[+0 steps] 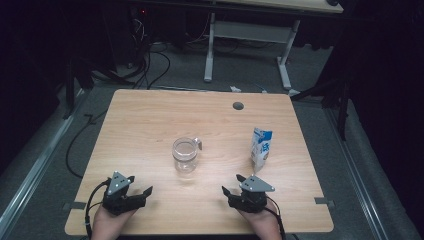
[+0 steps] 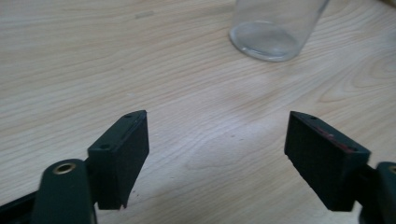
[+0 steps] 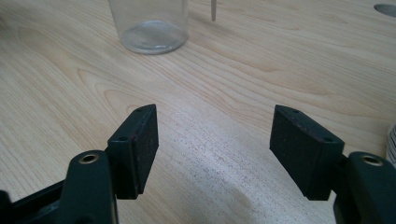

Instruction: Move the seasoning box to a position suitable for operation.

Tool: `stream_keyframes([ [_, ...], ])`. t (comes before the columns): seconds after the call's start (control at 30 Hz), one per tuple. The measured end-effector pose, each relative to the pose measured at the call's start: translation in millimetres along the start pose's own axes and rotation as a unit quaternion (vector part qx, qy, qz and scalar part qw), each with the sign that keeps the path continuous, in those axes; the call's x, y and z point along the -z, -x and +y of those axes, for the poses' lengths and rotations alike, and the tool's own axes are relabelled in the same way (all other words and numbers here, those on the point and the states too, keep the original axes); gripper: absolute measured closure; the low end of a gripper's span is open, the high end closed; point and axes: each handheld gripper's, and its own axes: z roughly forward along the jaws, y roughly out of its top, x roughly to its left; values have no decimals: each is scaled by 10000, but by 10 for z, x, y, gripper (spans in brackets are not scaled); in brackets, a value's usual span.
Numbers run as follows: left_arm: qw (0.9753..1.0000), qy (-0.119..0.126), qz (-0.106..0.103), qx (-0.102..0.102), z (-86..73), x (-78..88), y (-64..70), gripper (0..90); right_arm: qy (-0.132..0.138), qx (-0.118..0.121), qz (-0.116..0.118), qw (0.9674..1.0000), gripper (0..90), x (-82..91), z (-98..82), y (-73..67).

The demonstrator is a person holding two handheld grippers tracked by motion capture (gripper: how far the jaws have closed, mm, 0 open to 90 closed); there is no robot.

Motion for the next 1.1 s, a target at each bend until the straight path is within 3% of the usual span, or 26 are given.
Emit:
stream_keyframes([
  [0.23, 9997, -198, -154, 46, -8, -42, 38, 285, 26, 10, -35, 10000, 349, 35, -21, 15],
  [0.33, 9995, -156, -240, -95, -9, -36, 64, 304, 39, -7, -37, 10000, 367, 46, -26, 29],
  [0.43, 9992, -48, -384, 107, 27, -21, 86, 295, 22, 5, -54, 10000, 384, 45, -37, 31],
  [0.57, 9992, -27, -383, 58, 22, -20, 105, 315, 14, 76, -73, 9999, 396, 40, -42, 18],
  [0.73, 9997, -48, -238, 60, -8, -54, 94, 314, -2, 104, -82, 9999, 414, 31, -43, 5],
  [0.87, 9991, -82, -363, 189, 1, -49, 83, 421, 12, 86, -93, 9999, 411, 37, -46, 0],
  [0.93, 9990, -112, -368, 211, 2, -65, 111, 424, 14, 69, -98, 9999, 405, 37, -47, 3],
  [1.03, 9993, -95, -355, 19, 13, -105, 193, 452, 5, 108, -90, 9999, 397, 30, -49, 4],
  [1.1, 9990, -116, -418, 90, 33, -137, 225, 498, -5, 107, -91, 9999, 393, 29, -51, 1],
])
